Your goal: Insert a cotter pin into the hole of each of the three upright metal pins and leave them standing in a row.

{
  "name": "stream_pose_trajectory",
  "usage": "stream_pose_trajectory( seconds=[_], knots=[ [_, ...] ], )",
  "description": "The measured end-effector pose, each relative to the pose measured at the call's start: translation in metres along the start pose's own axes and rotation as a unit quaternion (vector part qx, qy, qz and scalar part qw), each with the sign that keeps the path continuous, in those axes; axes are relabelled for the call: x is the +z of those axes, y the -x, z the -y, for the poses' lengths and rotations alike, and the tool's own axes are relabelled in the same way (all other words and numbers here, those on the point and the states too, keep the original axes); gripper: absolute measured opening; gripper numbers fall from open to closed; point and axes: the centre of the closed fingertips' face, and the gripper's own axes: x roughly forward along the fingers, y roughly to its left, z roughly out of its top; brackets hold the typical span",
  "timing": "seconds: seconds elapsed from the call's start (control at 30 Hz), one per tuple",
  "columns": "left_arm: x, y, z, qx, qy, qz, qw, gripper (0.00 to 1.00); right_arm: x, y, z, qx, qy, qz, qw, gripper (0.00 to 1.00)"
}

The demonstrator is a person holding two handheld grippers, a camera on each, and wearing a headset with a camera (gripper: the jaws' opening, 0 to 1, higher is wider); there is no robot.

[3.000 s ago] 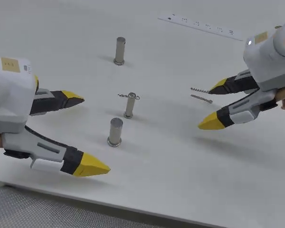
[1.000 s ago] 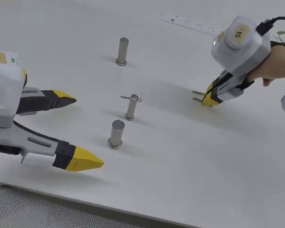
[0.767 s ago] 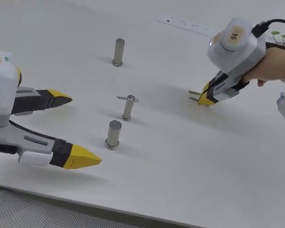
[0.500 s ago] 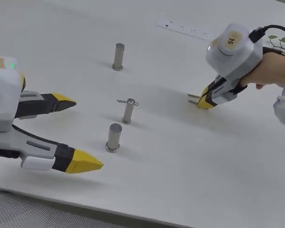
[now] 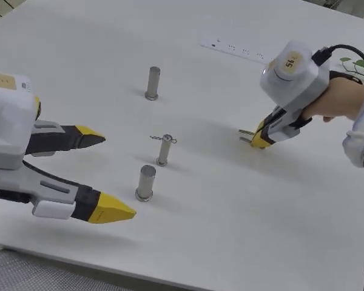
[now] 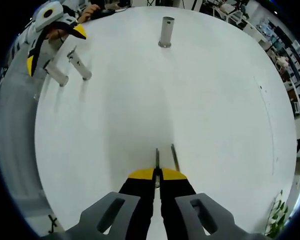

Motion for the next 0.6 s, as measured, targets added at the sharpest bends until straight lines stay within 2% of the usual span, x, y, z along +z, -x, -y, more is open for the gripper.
stream_pose_trajectory(
  seconds=[0.27,0.6],
  knots=[
    [0.007,0.0,0.002,0.0,-0.001,0.002,1.0,0.84,-0.002,0.002,-0.003,0.002,0.003,-0.004,1.0,0.03],
    [0.004,-0.002,0.003,-0.003,0.005,-0.008,1.0,0.84,-0.001,0.011,-0.011,0.001,0.007,0.005,1.0,0.03]
  ],
)
